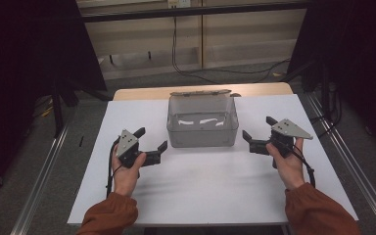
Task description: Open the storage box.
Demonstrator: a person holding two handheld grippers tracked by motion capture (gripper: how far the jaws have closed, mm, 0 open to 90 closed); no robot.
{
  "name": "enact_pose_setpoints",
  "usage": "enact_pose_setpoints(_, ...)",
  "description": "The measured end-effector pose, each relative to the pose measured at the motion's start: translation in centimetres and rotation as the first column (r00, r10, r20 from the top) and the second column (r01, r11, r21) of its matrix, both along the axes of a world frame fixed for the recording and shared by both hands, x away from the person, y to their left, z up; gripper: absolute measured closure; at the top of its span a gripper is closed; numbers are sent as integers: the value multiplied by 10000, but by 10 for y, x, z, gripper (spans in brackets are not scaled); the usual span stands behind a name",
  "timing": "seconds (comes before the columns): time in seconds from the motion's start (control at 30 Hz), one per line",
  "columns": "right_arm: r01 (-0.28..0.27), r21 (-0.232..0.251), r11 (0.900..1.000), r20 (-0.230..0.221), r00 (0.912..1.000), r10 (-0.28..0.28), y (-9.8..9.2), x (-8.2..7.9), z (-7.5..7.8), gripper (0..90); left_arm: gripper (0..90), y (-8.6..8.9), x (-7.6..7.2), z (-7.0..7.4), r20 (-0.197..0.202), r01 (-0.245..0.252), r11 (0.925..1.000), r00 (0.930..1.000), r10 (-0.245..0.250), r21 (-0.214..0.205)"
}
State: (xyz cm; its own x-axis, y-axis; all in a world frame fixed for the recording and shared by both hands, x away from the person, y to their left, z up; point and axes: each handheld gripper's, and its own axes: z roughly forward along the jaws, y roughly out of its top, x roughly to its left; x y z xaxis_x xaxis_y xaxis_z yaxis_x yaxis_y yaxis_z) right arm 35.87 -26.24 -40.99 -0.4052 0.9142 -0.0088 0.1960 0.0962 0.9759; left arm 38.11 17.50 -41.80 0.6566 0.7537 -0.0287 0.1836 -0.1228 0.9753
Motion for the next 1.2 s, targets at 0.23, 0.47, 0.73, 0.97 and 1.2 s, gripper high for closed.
enact_pose_setpoints(0.23, 321, 110, 9994, 291, 9991, -324, -12, -18, -3, 21, 31, 12, -12, -2, 203, -411, 9990, 9989, 414, -150)
enact_pose_setpoints(0.47, 713, 231, 9972, 384, 9967, -722, -25, -39, -7, 21, 29, 26, -28, -4, 340, -798, 9967, 9962, 803, -145)
enact_pose_setpoints(0.73, 1083, 116, 9940, 375, 9934, -1087, -35, -67, -14, 13, 29, 41, -51, -13, -137, -1536, 9875, 9881, 1532, -354)
enact_pose_setpoints(0.97, 1301, -132, 9914, 406, 9907, -1295, -39, -81, -20, 8, 23, 50, -67, -13, 3, -1606, 9868, 9870, 1606, -211)
enact_pose_setpoints(1.2, 1346, -226, 9906, 548, 9896, -1332, -36, -75, -22, 17, 23, 47, -66, -12, 59, -1480, 9884, 9889, 1483, -340)
